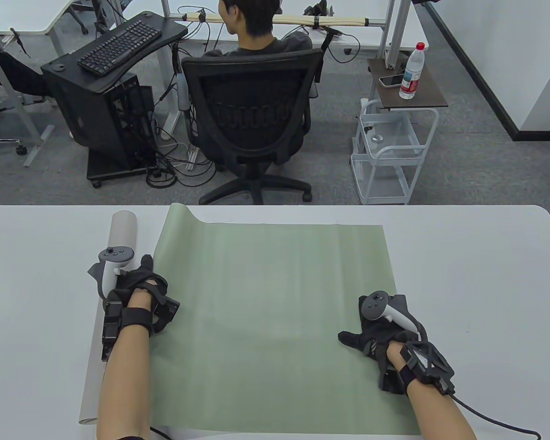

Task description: Unroll desk mats and stack together

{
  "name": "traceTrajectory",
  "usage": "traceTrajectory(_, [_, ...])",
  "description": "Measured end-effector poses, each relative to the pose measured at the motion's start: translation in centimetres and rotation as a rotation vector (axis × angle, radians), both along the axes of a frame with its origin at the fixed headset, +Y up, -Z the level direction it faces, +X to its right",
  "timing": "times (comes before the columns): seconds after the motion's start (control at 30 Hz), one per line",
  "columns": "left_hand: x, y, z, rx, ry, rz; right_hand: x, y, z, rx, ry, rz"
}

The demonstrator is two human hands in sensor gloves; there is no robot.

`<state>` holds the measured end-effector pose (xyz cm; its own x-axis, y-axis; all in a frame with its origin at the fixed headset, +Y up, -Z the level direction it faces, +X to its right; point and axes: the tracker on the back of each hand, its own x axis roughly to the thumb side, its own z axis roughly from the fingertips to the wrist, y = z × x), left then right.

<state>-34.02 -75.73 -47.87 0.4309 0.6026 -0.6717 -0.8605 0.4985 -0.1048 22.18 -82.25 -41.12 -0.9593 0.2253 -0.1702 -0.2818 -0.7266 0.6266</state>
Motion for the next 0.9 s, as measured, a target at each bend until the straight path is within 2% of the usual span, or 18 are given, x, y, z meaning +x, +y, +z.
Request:
traceTrajectory(0.1, [-0.5,-0.1,-0.4,0.020,0.023,-0.041,0.0,0.0,0.0,0.002,0.000,0.000])
traceTrajectory(0.23, [-0.5,0.0,-1.2,0.012,-0.022,-0.147,0.0,0.0,0.0,0.001,0.000,0.001])
traceTrajectory(0.43, [1.0,-0.5,-3.2,-0.110,-0.118,-0.421,0.0,0.0,0.0,-0.002,-0.001,0.001])
traceTrajectory(0.63, [2.1,-1.5,-5.0,-0.207,-0.166,-0.619,0.0,0.0,0.0,-0.003,-0.001,0.002])
traceTrajectory(0.77, [2.3,-1.6,-5.5,-0.221,-0.173,-0.671,0.0,0.0,0.0,0.000,-0.002,0.005])
traceTrajectory(0.9, [2.0,-1.8,-4.9,-0.199,-0.191,-0.677,0.0,0.0,0.0,0.000,-0.003,0.012])
